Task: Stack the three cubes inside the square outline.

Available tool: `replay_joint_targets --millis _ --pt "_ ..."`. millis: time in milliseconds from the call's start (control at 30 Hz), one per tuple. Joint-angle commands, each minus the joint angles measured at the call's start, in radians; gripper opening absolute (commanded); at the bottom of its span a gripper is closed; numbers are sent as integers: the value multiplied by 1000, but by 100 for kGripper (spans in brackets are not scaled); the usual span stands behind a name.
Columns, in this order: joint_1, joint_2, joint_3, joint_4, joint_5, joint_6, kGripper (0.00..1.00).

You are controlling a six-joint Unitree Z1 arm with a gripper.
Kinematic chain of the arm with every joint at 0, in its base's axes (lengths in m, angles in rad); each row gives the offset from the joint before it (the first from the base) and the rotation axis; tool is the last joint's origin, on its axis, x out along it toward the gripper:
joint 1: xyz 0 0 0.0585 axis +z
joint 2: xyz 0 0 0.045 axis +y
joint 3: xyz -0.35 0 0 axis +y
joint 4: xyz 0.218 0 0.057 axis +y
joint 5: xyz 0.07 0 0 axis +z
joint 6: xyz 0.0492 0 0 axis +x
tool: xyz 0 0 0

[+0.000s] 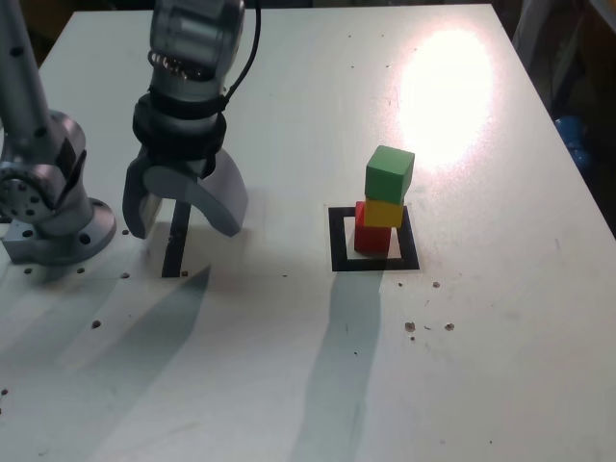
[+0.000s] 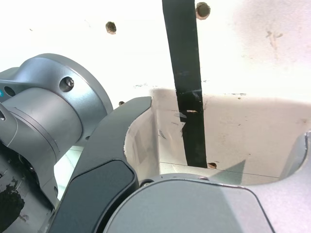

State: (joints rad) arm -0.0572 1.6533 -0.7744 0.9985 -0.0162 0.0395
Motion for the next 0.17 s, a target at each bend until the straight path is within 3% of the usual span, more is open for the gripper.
replay_joint_targets --millis 0,133 --pt "2 -9 3 -1 -2 -1 99" --pt "2 -12 4 -2 -2 -1 99"
